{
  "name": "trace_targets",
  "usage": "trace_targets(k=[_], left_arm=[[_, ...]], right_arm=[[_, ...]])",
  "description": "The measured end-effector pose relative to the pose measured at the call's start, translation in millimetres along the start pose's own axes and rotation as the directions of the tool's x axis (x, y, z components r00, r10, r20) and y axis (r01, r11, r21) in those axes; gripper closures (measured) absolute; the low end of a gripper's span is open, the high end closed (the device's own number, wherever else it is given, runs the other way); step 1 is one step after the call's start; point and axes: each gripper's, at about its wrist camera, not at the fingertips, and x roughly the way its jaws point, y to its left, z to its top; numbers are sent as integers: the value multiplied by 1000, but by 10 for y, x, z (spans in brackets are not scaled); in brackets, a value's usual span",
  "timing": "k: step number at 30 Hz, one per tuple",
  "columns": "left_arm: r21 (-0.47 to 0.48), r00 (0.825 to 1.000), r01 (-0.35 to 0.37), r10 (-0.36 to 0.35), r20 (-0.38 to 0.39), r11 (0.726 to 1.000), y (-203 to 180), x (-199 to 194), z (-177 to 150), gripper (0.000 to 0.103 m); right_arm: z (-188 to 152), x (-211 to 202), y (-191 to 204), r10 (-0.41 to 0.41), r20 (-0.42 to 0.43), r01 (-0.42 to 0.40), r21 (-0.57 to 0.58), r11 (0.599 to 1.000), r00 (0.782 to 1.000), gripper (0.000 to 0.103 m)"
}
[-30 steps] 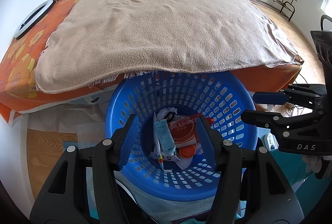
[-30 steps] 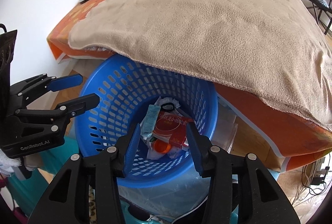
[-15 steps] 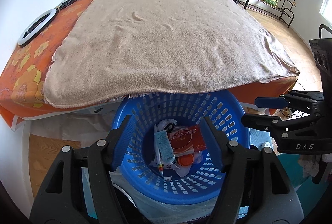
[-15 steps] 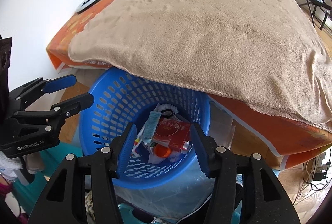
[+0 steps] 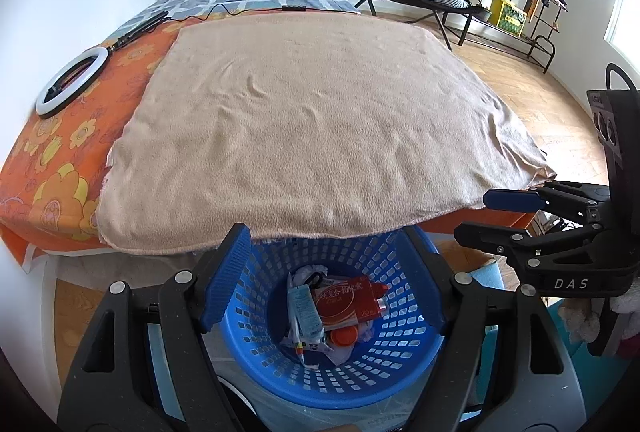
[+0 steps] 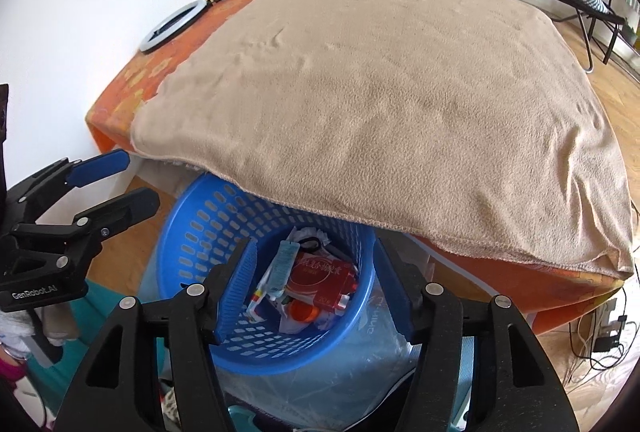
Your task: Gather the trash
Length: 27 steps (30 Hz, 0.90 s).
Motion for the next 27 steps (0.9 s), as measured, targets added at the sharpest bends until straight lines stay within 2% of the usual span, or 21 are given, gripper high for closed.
trace_targets(k=[8,13,16,19,27], left_arm=[[1,997,6,-6,80,1000,23,-212,378,22],[0,989,4,-4,145,1000,59,-352,647,11],[-8,985,10,-8,173,1000,81,-388,799,9],[-13,982,14,-11,187,1000,102,-372,913,8],[-47,984,11,-3,176,999,221,-197,1001,8]], right_arm=[[240,-294,17,-15,86,17,-30,999,996,41],[415,-490,12,-10,164,16,-37,999,986,32],[516,-569,40,-21,207,33,-52,998,978,30],[599,-603,38,-28,242,43,-54,998,970,23],[736,-506,-94,-12,262,16,-10,1000,965,23]])
